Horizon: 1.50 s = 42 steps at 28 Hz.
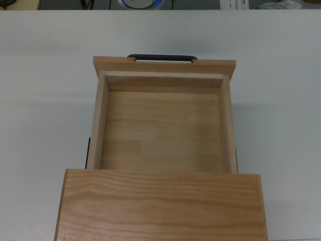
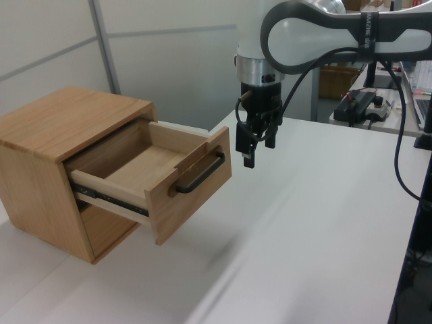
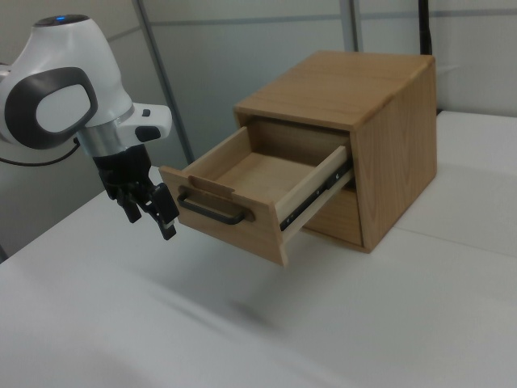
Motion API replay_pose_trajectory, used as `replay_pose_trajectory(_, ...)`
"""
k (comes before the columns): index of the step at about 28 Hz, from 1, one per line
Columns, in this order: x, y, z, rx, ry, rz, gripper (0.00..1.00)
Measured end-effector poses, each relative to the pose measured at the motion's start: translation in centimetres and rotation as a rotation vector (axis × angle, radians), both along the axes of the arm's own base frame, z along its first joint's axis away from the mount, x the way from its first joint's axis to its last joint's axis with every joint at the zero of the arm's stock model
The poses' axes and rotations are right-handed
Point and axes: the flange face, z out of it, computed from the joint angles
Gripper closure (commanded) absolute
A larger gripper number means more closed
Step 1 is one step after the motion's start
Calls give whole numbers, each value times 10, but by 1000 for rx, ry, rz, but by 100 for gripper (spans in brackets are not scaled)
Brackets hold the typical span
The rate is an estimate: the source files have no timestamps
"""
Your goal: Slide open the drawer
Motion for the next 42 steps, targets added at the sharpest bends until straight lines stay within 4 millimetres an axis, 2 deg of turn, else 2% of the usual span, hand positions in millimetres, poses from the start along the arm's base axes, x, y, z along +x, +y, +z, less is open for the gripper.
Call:
replay_pose_trajectory(23, -2, 0, -2, -3, 29, 14, 0)
replay_pose_trajectory(42, -2, 0, 5, -2, 21, 18, 0)
